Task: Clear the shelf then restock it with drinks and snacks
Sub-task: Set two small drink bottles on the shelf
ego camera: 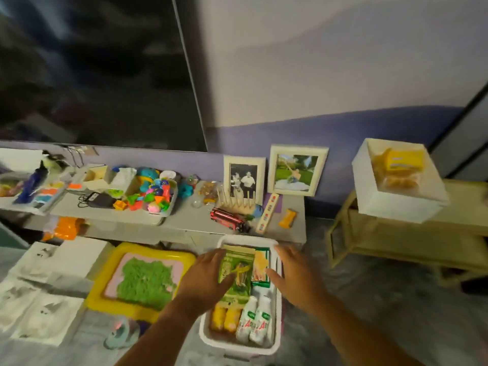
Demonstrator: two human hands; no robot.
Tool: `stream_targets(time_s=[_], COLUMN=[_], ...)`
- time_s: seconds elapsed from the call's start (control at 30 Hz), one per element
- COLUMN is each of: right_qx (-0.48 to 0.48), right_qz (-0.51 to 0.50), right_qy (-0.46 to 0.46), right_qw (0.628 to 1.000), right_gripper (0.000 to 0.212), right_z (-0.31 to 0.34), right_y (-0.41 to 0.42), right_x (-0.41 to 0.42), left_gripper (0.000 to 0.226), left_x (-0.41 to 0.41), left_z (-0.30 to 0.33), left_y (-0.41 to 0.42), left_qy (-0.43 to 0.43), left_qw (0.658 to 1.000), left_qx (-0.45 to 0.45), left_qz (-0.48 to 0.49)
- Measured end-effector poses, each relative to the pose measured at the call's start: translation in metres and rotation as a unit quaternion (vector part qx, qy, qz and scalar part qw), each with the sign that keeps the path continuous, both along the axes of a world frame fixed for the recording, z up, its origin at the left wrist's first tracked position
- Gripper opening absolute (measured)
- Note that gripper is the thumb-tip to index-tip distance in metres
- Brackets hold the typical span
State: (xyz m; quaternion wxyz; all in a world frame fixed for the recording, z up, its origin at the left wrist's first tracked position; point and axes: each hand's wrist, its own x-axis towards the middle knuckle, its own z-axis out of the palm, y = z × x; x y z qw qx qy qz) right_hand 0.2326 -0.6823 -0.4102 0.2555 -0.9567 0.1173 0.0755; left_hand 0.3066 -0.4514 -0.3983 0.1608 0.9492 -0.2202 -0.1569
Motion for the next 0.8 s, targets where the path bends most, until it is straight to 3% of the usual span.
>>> stream_targets(time_s=[0.2, 0.33, 0.6, 0.63, 0.73, 0.8], right_qx=[0.108, 0.112, 0.075, 0.071, 0.026, 0.001], right_qz=[-0.143, -0.184, -0.307, -0.318, -0.295, -0.290], right_qy=[0.142, 0.224, 0.206, 0.194, 0.194, 0.187], right_qw=[0.973, 0.951, 0.926, 0.925, 0.935, 0.939], right_gripper=[0.058, 0.055, 0.046, 0.049, 0.090, 0.102], right_z=[-0.102, -0.181, -0.285, -0.291, -0.305, -0.309], right_y=[0.048, 0.091, 0.112, 0.113, 0.117, 0.119], right_x=[-0.033, -0.045, -0.030, -0.028, -0.026, -0.028], left_gripper=[0.060, 0.051, 0.046, 0.044, 0.045, 0.053], left_x=[0.002, -0.014, -0.019, -0.019, -0.023, -0.028], left_z=[-0.103, -0.186, -0.306, -0.316, -0.333, -0.337], left_y=[0.000, 0.005, -0.012, -0.015, -0.020, -0.023], left_qy=[0.168, 0.263, 0.329, 0.335, 0.316, 0.300], left_qw=[0.986, 0.964, 0.943, 0.941, 0.946, 0.952], left_qx=[-0.021, -0.028, -0.033, -0.041, -0.047, -0.048], left_qz=[0.003, 0.025, 0.034, 0.041, 0.049, 0.041])
